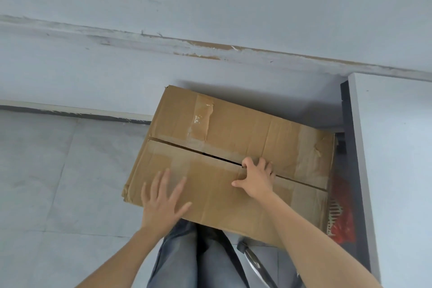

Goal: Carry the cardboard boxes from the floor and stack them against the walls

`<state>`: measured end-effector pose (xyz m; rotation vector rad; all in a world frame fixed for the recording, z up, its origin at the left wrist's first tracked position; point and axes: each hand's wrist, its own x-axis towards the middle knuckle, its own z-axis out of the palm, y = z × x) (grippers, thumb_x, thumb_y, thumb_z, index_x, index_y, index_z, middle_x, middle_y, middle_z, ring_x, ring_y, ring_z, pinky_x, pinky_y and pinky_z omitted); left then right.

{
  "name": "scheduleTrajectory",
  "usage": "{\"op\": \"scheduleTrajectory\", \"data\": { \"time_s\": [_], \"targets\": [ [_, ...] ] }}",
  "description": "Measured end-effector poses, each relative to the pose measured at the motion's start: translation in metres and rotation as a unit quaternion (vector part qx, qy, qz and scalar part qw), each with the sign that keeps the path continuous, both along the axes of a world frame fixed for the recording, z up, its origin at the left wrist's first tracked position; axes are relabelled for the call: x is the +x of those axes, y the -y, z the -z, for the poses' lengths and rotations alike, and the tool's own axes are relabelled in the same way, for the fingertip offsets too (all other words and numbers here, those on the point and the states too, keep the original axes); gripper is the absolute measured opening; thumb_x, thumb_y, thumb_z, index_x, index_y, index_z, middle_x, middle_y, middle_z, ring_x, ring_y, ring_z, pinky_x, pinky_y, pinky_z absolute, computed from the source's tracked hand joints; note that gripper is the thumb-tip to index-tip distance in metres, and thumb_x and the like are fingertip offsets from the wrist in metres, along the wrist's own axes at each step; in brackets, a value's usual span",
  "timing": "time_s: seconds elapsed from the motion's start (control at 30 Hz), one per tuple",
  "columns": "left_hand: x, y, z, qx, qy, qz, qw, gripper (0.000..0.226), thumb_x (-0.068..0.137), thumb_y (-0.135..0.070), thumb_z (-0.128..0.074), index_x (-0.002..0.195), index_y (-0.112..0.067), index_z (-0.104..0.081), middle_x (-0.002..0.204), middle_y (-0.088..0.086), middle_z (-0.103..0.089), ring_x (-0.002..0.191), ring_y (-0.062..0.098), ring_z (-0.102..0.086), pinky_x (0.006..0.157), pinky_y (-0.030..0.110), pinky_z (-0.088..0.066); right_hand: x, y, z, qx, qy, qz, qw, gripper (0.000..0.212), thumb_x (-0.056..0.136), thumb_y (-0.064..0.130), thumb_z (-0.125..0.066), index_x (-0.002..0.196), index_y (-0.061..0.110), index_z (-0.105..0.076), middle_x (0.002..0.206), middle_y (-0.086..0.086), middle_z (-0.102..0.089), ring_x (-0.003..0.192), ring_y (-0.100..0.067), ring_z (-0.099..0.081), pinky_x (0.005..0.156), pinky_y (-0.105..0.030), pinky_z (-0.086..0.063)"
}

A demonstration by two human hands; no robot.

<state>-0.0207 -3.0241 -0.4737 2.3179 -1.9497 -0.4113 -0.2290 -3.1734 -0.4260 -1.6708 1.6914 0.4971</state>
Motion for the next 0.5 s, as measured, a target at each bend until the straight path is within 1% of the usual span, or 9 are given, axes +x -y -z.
{"op": "scheduleTrajectory", "data": {
  "time_s": [0.03, 0.07, 0.1, 0.13, 0.2, 0.27, 0.33, 0.4, 0.5],
  "targets": [
    [0.011, 0.016, -0.009, 0.002, -0.016, -0.129, 0.992, 0.071, 0.089, -0.067, -0.02, 0.149, -0.029, -0.019, 0.152, 0.019, -0.02, 0.135, 0.036, -0.023, 0.108, 0.051, -0.012, 0.002, 0.002, -0.001, -0.012, 0.001, -0.006, 1.0, 0.045, 0.08, 0.042, -0.067, 0.111, 0.023, -0.04, 0.141, -0.014, -0.027, 0.139, -0.042, -0.009, 0.114, -0.05, -0.011],
    [0.024, 0.033, -0.017, 0.048, -0.037, -0.239, 0.969, 0.076, 0.088, -0.066, -0.03, 0.149, -0.023, -0.018, 0.153, 0.02, -0.018, 0.139, 0.036, -0.017, 0.11, 0.052, -0.012, 0.003, 0.003, -0.002, -0.027, -0.004, -0.01, 1.0, 0.047, 0.08, 0.044, -0.066, 0.114, 0.024, -0.042, 0.142, -0.014, -0.027, 0.14, -0.04, -0.009, 0.115, -0.05, -0.01],
    [0.035, 0.048, -0.023, 0.113, -0.069, -0.304, 0.943, 0.083, 0.086, -0.064, -0.041, 0.15, -0.02, -0.012, 0.155, 0.018, -0.014, 0.141, 0.035, -0.014, 0.112, 0.053, -0.014, 0.004, 0.003, -0.002, -0.044, -0.012, -0.014, 0.999, 0.05, 0.079, 0.047, -0.066, 0.118, 0.026, -0.042, 0.145, -0.013, -0.025, 0.141, -0.037, -0.007, 0.114, -0.051, -0.009],
    [0.044, 0.06, -0.026, 0.165, -0.097, -0.333, 0.923, 0.091, 0.084, -0.062, -0.049, 0.151, -0.019, -0.004, 0.155, 0.015, -0.012, 0.141, 0.034, -0.015, 0.112, 0.054, -0.017, 0.003, 0.003, -0.001, -0.064, -0.022, -0.015, 0.998, 0.053, 0.079, 0.049, -0.065, 0.121, 0.028, -0.042, 0.148, -0.013, -0.022, 0.143, -0.035, -0.004, 0.114, -0.054, -0.006],
    [0.052, 0.075, -0.029, 0.214, -0.135, -0.346, 0.903, 0.098, 0.081, -0.06, -0.057, 0.15, -0.021, 0.002, 0.153, 0.013, -0.018, 0.136, 0.035, -0.023, 0.107, 0.054, -0.025, 0.002, 0.004, 0.0, -0.093, -0.046, -0.008, 0.995, 0.066, 0.076, 0.056, -0.065, 0.131, 0.033, -0.037, 0.154, -0.01, -0.013, 0.144, -0.035, 0.002, 0.111, -0.059, -0.003],
    [0.054, 0.074, -0.028, 0.229, -0.155, -0.361, 0.891, 0.1, 0.08, -0.058, -0.061, 0.15, -0.025, 0.003, 0.148, 0.016, -0.023, 0.133, 0.036, -0.027, 0.104, 0.054, -0.027, 0.004, 0.004, 0.002, -0.076, -0.065, 0.02, 0.995, 0.088, 0.072, 0.061, -0.066, 0.143, 0.038, -0.019, 0.157, -0.009, 0.0, 0.142, -0.04, 0.009, 0.109, -0.063, -0.003],
    [0.052, 0.061, -0.026, 0.245, -0.155, -0.378, 0.879, 0.101, 0.08, -0.057, -0.062, 0.15, -0.027, 0.004, 0.145, 0.018, -0.025, 0.13, 0.038, -0.029, 0.103, 0.053, -0.028, 0.012, -0.002, 0.003, -0.042, -0.051, 0.039, 0.997, 0.096, 0.072, 0.062, -0.065, 0.146, 0.042, -0.006, 0.156, -0.009, 0.012, 0.139, -0.046, 0.013, 0.109, -0.064, -0.005],
    [0.052, 0.045, -0.025, 0.251, -0.148, -0.402, 0.868, 0.098, 0.081, -0.057, -0.059, 0.15, -0.026, 0.004, 0.143, 0.02, -0.028, 0.128, 0.039, -0.031, 0.103, 0.05, -0.029, 0.027, -0.01, 0.007, -0.024, -0.029, -0.02, 0.999, 0.093, 0.076, 0.061, -0.062, 0.146, 0.043, -0.003, 0.156, -0.009, 0.018, 0.138, -0.049, 0.016, 0.11, -0.062, -0.005],
    [0.049, 0.012, -0.023, 0.263, -0.145, -0.463, 0.834, 0.093, 0.083, -0.056, -0.057, 0.15, -0.025, 0.001, 0.141, 0.022, -0.03, 0.125, 0.041, -0.033, 0.103, 0.049, -0.028, 0.046, -0.019, 0.012, -0.005, -0.005, -0.138, 0.99, 0.093, 0.078, 0.058, -0.062, 0.146, 0.045, 0.0, 0.154, -0.008, 0.025, 0.135, -0.051, 0.021, 0.112, -0.059, -0.005]
  ]
}}
